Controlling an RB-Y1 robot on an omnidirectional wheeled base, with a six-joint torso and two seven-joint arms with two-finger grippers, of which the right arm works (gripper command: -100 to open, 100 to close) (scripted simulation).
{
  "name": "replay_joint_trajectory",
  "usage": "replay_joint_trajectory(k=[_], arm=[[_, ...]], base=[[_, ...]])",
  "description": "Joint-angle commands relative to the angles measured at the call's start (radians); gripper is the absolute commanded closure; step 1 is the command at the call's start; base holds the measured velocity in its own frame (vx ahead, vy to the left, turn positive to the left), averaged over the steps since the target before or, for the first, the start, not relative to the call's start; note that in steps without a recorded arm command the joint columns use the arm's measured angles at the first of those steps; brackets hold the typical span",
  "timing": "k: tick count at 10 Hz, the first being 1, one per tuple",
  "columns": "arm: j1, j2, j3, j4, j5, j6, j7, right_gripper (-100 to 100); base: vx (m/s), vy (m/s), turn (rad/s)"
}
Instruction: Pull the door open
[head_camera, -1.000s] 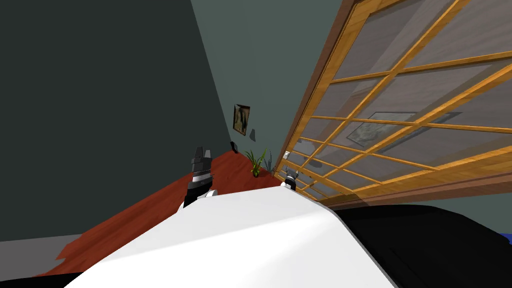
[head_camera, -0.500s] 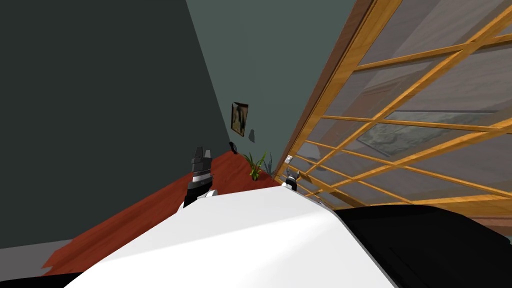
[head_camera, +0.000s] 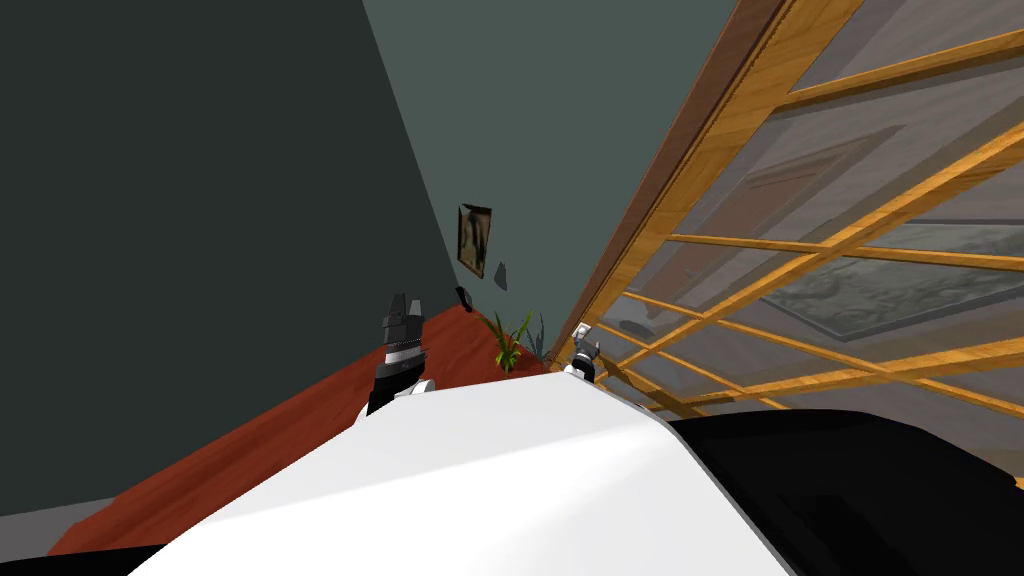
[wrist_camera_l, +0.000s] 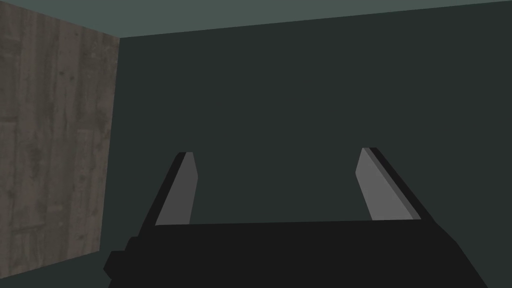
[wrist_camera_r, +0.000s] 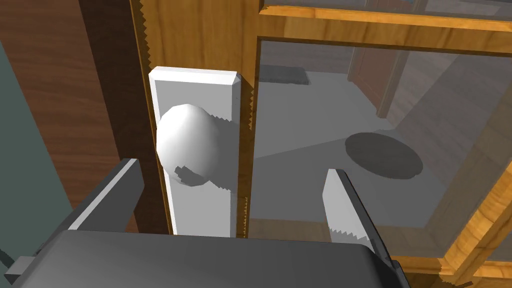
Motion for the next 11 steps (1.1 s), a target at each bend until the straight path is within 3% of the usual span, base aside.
replay_joint_trajectory(k=[1,3,4,9,11], arm=[[0.001,-0.001,0.000,-0.001,-0.001,0.000,-0.001,-100],[0.003,0.002,0.001,0.000,0.000,-0.001,-0.001,-100],[0.003,0.002,0.001,0.000,0.000,-0.001,-0.001,100],[0.003,0.002,0.001,0.000,0.000,-0.001,-0.001,100],[0.002,0.002,0.006,-0.001,0.001,0.000,-0.003,100]], base=[[0.189,-0.085,0.035],[0.125,-0.040,-0.005],[-0.024,0.014,0.025],[-0.006,0.003,0.007],[-0.132,0.083,-0.009]])
